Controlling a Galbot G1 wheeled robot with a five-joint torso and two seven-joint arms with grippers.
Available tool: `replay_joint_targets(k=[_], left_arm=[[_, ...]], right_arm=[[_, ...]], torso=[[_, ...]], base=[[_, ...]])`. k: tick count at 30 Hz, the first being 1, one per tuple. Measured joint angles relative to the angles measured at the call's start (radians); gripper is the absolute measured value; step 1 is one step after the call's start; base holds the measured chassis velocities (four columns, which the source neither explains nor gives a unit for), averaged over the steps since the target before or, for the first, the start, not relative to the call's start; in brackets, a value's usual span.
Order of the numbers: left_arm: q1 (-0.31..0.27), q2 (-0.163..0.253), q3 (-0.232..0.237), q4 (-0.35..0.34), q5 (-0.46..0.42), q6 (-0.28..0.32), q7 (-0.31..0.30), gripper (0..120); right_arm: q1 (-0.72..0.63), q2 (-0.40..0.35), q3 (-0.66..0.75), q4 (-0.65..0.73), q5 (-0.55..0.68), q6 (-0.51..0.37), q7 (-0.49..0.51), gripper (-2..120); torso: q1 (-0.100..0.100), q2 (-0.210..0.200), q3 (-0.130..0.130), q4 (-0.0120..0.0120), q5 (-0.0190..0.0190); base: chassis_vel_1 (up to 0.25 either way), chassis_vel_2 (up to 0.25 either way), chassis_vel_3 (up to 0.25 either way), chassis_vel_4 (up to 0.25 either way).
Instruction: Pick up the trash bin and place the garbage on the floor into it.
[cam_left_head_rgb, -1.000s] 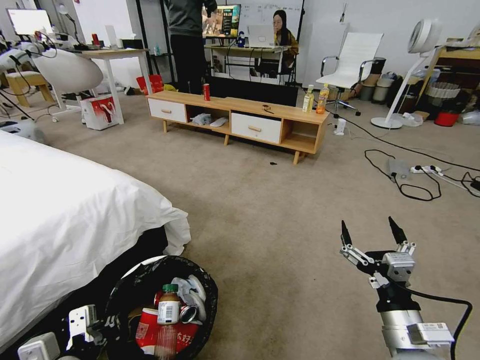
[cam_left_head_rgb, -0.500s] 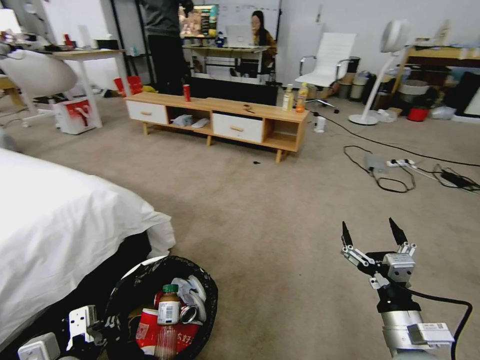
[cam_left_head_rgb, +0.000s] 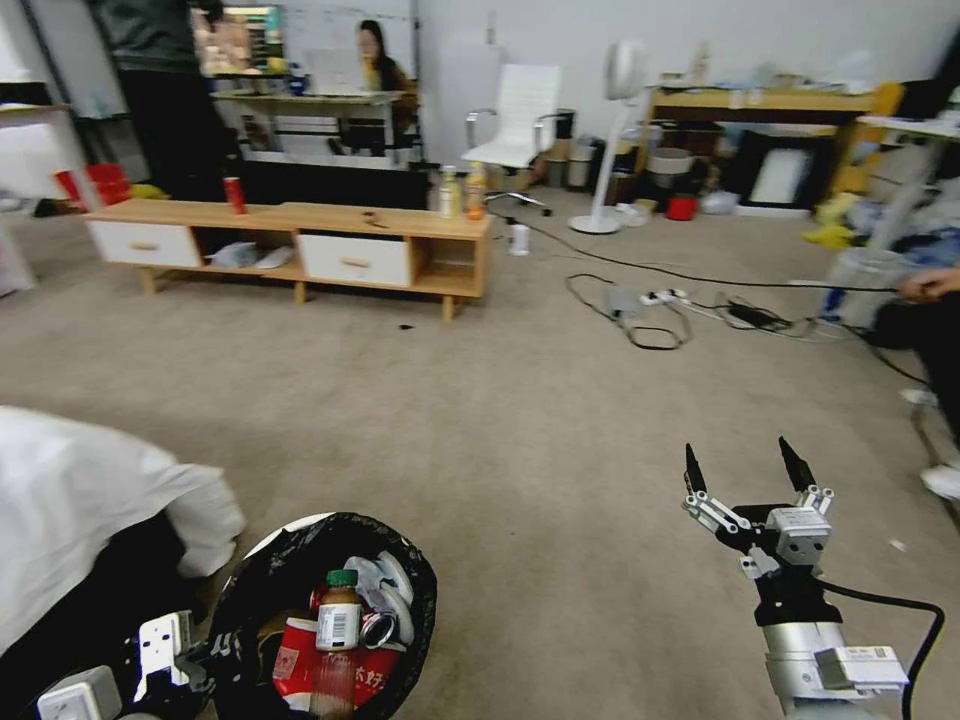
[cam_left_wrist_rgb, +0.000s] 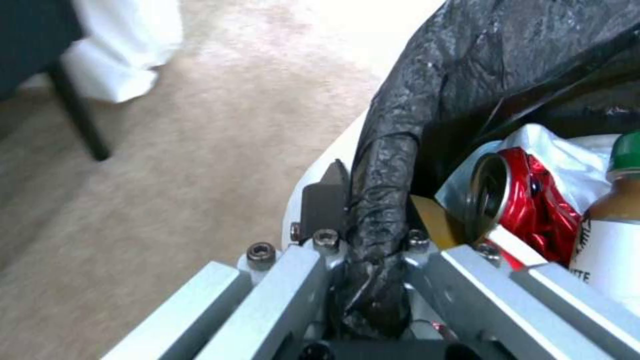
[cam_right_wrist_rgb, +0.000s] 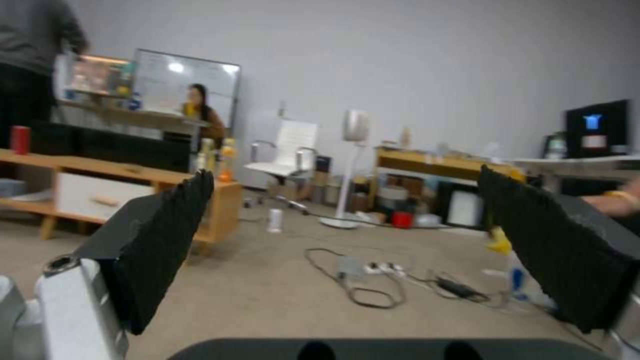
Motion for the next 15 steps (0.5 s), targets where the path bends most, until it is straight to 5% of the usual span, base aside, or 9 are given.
replay_joint_targets(k=[15], left_arm=[[-0.013,-0.003,-0.001,0.016,-0.002,0.000,-0.003,1]], right_arm=[[0.028,-0.002,-0.013,-0.028,0.005,0.004,0.001,100]], torso=[[0.000,0.000,0.000,0.0005,-0.0001]], base=[[-0.077,-0.076,-0.080,-0.078]])
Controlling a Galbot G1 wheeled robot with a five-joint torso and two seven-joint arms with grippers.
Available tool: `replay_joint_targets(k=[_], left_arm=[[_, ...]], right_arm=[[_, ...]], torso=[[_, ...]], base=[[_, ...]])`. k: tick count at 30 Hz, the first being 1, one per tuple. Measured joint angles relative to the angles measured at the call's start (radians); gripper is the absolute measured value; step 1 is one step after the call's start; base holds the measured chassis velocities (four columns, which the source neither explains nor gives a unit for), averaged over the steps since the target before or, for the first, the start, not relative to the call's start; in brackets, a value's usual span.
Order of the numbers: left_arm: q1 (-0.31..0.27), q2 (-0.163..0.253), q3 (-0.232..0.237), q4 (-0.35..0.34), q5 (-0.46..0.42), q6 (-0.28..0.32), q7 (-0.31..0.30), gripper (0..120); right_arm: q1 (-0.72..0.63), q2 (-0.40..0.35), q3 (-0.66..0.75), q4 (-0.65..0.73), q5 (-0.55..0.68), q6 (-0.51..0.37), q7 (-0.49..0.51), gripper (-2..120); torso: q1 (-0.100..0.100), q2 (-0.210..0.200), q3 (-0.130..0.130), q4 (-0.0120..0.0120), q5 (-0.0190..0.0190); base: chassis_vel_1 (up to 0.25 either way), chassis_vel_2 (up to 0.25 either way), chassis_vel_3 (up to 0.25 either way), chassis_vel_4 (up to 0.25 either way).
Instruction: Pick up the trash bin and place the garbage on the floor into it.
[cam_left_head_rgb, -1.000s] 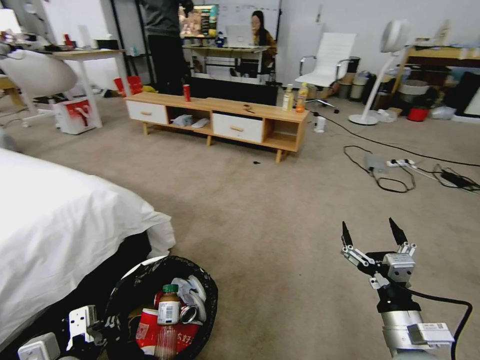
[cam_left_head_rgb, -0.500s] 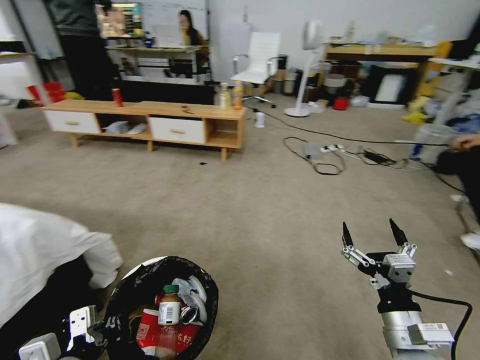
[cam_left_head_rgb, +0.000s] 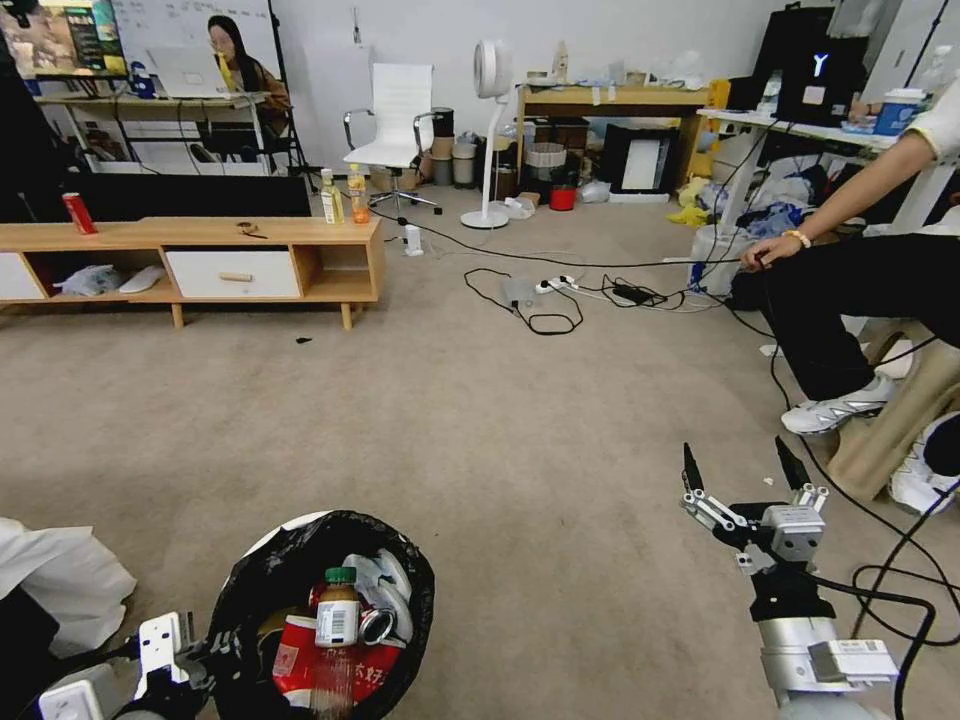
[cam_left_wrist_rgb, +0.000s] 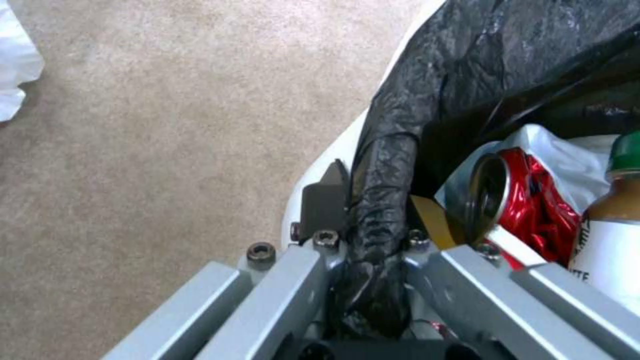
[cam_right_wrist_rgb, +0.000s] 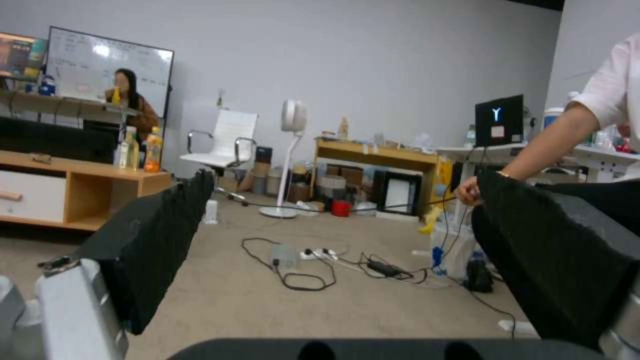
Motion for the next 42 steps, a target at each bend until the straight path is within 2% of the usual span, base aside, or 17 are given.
replay_joint_targets(k=[29,42], left_arm=[[0.006,-0.004,-0.014,-0.005,-0.016,0.000,-0.004,1],[0.004,-0.006,-0.012,-0.005,-0.015,0.000,-0.005,1]], right_arm=[[0.031,-0.002,-0.036,-0.047,0.001,0.037,-0.027,100],[0.035,-0.005,-0.037,-0.049,0.006,0.040,-0.027,100]], torso=[[0.000,0.000,0.000,-0.0006,0.0001],[0.000,0.000,0.000,-0.0006,0.0000]], base=[[0.000,0.000,0.000,0.000],[-0.178,0.159,0.168,-0.163]])
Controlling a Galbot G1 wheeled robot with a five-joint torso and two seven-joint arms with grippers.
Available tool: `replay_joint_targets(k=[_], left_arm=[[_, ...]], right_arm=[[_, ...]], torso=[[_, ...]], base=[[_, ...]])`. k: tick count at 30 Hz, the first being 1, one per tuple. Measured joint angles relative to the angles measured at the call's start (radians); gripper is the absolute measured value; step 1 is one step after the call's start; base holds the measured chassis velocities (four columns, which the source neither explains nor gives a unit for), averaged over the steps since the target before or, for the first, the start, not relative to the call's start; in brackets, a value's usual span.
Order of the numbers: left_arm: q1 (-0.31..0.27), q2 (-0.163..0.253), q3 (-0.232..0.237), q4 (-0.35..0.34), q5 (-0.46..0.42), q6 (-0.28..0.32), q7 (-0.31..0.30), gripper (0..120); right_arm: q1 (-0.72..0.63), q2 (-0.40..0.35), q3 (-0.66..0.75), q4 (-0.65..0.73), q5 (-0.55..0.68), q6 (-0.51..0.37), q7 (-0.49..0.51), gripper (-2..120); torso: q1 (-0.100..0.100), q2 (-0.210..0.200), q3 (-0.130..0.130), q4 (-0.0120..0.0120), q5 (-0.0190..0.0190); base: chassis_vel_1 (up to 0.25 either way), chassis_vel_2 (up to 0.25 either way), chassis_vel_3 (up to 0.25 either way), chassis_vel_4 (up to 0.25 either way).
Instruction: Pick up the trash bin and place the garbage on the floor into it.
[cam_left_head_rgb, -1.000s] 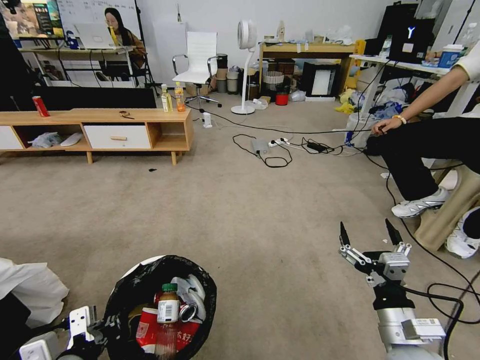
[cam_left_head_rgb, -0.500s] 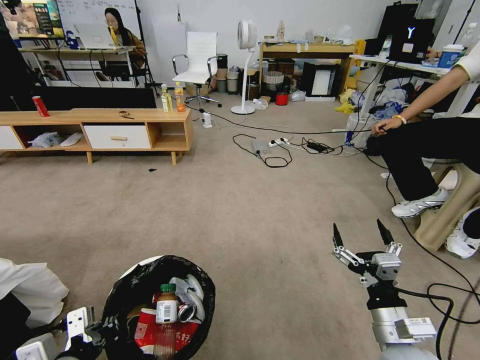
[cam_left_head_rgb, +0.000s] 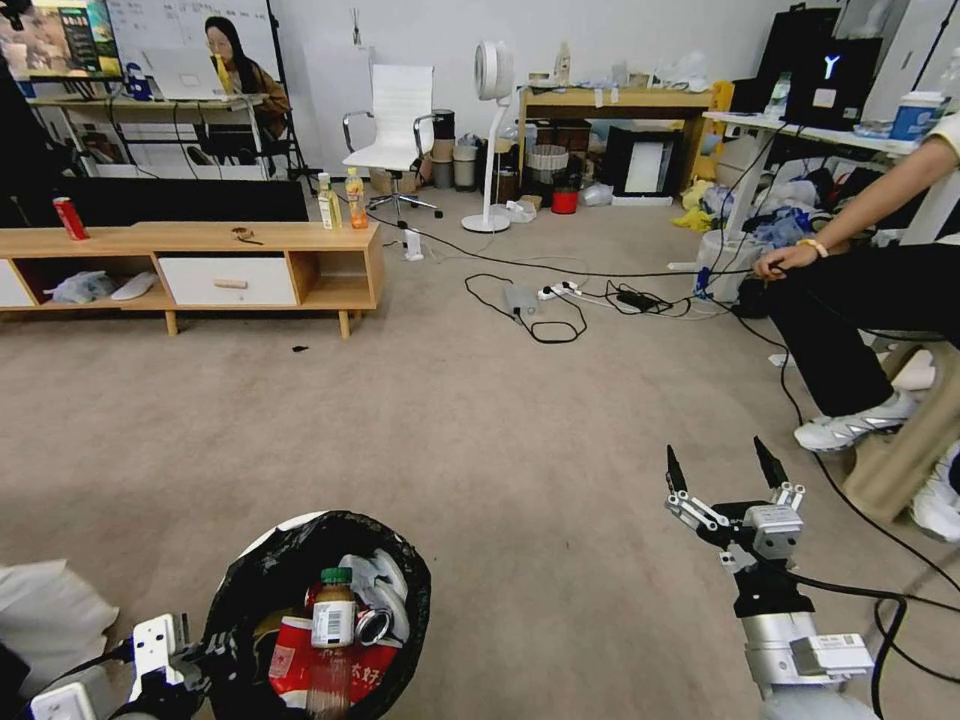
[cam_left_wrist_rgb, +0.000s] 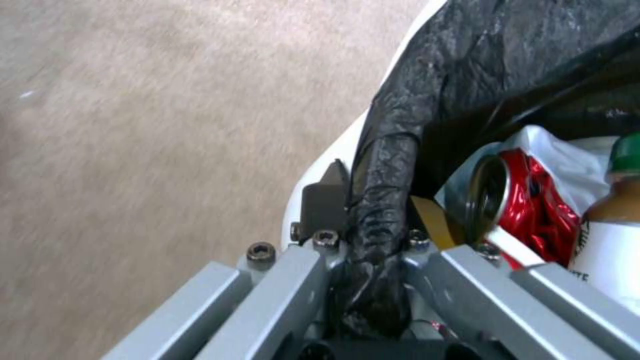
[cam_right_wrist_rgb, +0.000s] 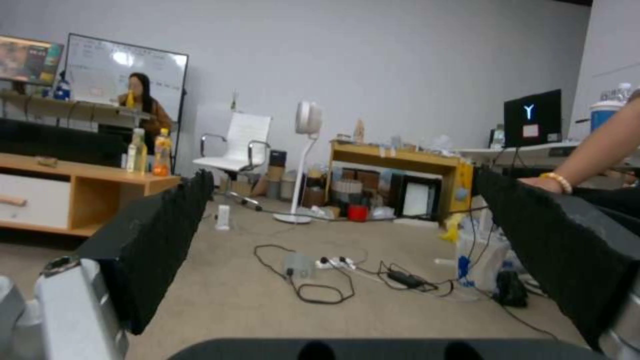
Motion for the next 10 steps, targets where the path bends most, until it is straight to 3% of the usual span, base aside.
replay_joint_targets(k=[10], left_arm=[[-0.004,-0.003,0.002,0.000,0.002,0.000,0.000,1]], right_arm=[[0.003,-0.002,-0.001,-0.003,0.001,0.003,0.002,100]], torso=[[0.000,0.000,0.000,0.0001,0.0002]], base=[[-0.264,0.262,0.263,-0.261]])
